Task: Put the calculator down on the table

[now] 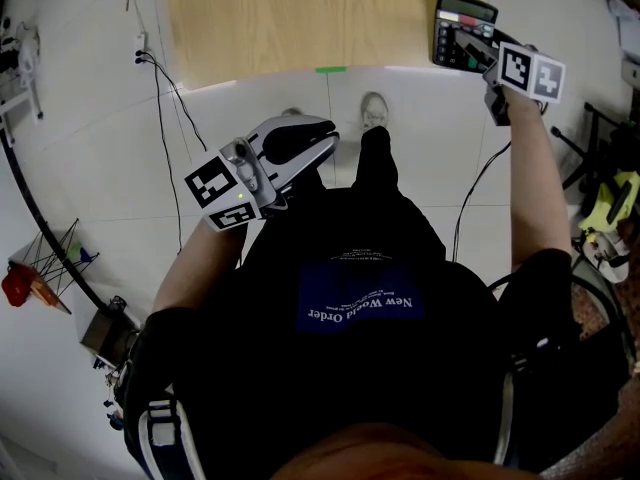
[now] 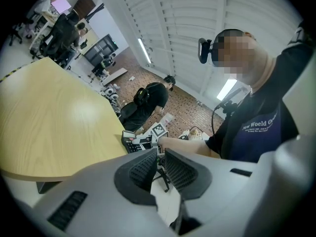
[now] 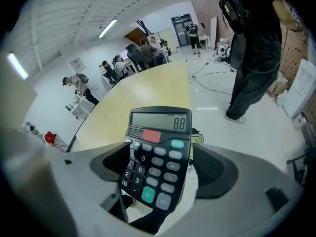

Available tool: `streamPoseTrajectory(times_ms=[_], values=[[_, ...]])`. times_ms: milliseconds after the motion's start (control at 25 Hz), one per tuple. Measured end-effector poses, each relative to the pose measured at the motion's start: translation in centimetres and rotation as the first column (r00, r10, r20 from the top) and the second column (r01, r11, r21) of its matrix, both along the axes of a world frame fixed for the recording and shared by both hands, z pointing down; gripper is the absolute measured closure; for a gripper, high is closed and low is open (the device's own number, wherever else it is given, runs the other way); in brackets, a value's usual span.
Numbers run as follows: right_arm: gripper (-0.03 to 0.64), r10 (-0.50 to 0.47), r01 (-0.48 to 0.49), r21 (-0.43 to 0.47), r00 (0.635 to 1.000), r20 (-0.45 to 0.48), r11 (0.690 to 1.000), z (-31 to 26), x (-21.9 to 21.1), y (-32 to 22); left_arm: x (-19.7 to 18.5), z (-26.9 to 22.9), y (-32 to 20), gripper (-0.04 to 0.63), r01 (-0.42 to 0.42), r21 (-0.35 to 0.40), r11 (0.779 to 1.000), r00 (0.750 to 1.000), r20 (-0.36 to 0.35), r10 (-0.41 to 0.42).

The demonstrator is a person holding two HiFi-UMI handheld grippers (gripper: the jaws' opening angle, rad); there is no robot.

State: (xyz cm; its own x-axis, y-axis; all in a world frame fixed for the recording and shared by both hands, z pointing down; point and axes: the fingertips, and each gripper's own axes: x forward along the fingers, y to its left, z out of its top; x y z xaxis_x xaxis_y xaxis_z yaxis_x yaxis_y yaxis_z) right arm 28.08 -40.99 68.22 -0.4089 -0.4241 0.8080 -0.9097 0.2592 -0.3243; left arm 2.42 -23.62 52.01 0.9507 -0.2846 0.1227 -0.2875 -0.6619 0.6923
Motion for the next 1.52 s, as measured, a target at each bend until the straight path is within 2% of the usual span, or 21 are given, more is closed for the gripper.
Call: streamPoseTrajectory(times_ms=[240, 480, 640, 720, 760, 840, 920, 1000, 1120, 1200, 1280, 1360, 1440, 1520], values=[[0.244, 0.050, -0.052, 0.049, 0.997, 0.052, 0.997, -2.4, 0.3, -0.1, -1.1, -0.4, -0.3, 0.541, 0.023, 0.000, 1.000, 1.000, -0.005, -0.023], [0.244, 0.068, -0.092, 0.159, 0.986, 0.152, 0.983, -9.2, -0.3, 0.6, -2.6, -3.7, -0.7, 0.541, 0.062, 0.063, 0.996, 0.998, -0.009, -0.062], [0.245, -0.008, -0.056, 0.253, 0.970, 0.244, 0.966, -16.1, -2.7, 0.9, -4.4, -7.3, -1.7, 0.541, 0.122, 0.110, 0.986, 0.992, -0.037, -0.119], [0.247, -0.065, -0.039, 0.298, 0.941, 0.332, 0.954, -20.3, -4.9, 1.9, -5.5, -10.0, -2.0, 0.541, 0.166, 0.125, 0.978, 0.985, -0.072, -0.158], [0.279, -0.100, -0.034, 0.331, 0.921, 0.378, 0.943, -22.7, -6.1, 2.4, -6.1, -11.5, -2.1, 0.541, 0.183, 0.143, 0.973, 0.982, -0.081, -0.173], [0.394, -0.194, -0.021, 0.426, 0.869, 0.455, 0.905, -27.8, -8.5, 3.1, -7.2, -14.3, -2.7, 0.541, 0.209, 0.194, 0.958, 0.976, -0.094, -0.194], [0.510, -0.314, -0.004, 0.538, 0.808, 0.499, 0.843, -33.0, -10.8, 4.1, -8.4, -17.3, -3.3, 0.541, 0.232, 0.239, 0.943, 0.971, -0.120, -0.209], [0.629, -0.418, 0.014, 0.628, 0.758, 0.501, 0.778, -37.4, -12.6, 6.0, -9.4, -20.2, -3.0, 0.541, 0.247, 0.278, 0.928, 0.966, -0.147, -0.213], [0.629, -0.526, 0.076, 0.699, 0.718, 0.456, 0.711, -41.4, -15.4, 9.4, -10.5, -23.6, -1.7, 0.541, 0.256, 0.343, 0.904, 0.965, -0.141, -0.220], [0.629, -0.574, 0.129, 0.718, 0.703, 0.420, 0.684, -42.3, -17.4, 11.1, -11.5, -25.2, -1.0, 0.541, 0.259, 0.382, 0.887, 0.966, -0.127, -0.227], [0.629, -0.595, 0.161, 0.718, 0.694, 0.406, 0.677, -42.0, -19.2, 12.2, -12.7, -26.5, -0.4, 0.541, 0.264, 0.419, 0.869, 0.965, -0.114, -0.238], [0.629, -0.590, 0.165, 0.703, 0.691, 0.418, 0.692, -41.1, -20.5, 12.9, -13.9, -27.1, 0.4, 0.541, 0.267, 0.452, 0.851, 0.963, -0.094, -0.253], [0.629, -0.581, 0.166, 0.685, 0.688, 0.435, 0.709, -40.2, -21.7, 13.3, -15.0, -27.1, 1.3, 0.541, 0.271, 0.468, 0.841, 0.961, -0.086, -0.262], [0.630, -0.583, 0.184, 0.676, 0.691, 0.427, 0.714, -39.4, -22.8, 13.5, -15.7, -26.9, 1.8, 0.541, 0.276, 0.472, 0.838, 0.960, -0.085, -0.268]])
